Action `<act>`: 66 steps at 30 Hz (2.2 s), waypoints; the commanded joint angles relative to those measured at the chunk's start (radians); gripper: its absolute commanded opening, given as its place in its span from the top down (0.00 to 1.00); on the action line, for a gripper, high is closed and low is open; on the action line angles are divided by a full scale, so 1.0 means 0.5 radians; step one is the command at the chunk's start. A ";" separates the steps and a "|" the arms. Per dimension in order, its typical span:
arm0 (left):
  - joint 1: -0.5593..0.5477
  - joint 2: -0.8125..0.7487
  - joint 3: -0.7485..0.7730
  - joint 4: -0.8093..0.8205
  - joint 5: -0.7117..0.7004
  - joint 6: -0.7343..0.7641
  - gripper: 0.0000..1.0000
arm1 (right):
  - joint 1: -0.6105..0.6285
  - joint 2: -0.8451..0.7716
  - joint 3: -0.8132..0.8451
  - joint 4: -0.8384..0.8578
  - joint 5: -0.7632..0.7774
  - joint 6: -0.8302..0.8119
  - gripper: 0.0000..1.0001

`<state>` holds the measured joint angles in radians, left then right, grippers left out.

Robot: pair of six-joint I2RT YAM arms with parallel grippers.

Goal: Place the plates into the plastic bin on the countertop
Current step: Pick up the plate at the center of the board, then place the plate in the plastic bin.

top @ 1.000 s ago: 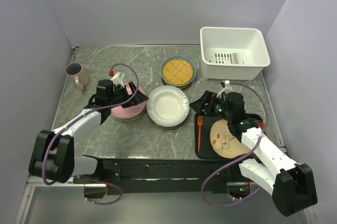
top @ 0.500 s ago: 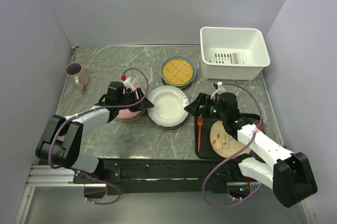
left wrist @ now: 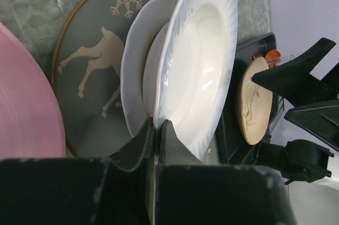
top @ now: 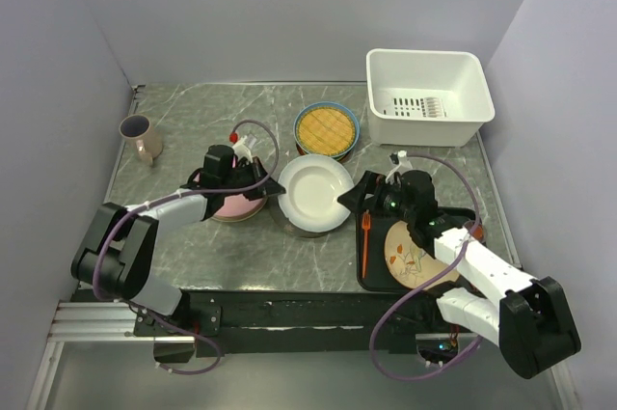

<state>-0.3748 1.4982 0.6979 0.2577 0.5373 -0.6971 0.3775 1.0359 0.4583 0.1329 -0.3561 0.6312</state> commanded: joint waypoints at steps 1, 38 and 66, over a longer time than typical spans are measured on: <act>-0.020 -0.091 -0.003 0.037 -0.038 0.048 0.99 | 0.015 -0.047 -0.018 0.038 0.022 -0.014 0.00; 0.228 -0.643 -0.288 0.899 0.603 -0.719 0.99 | -0.031 -0.032 -0.211 0.461 -0.337 0.210 0.00; 0.188 -0.619 -0.362 0.982 0.650 -0.747 0.99 | -0.049 0.189 -0.334 1.155 -0.589 0.603 0.86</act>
<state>-0.2729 1.2201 0.4938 0.6254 0.8272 -1.0420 0.3592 1.1225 0.2996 0.6357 -0.6319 0.9188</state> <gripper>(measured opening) 0.035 0.272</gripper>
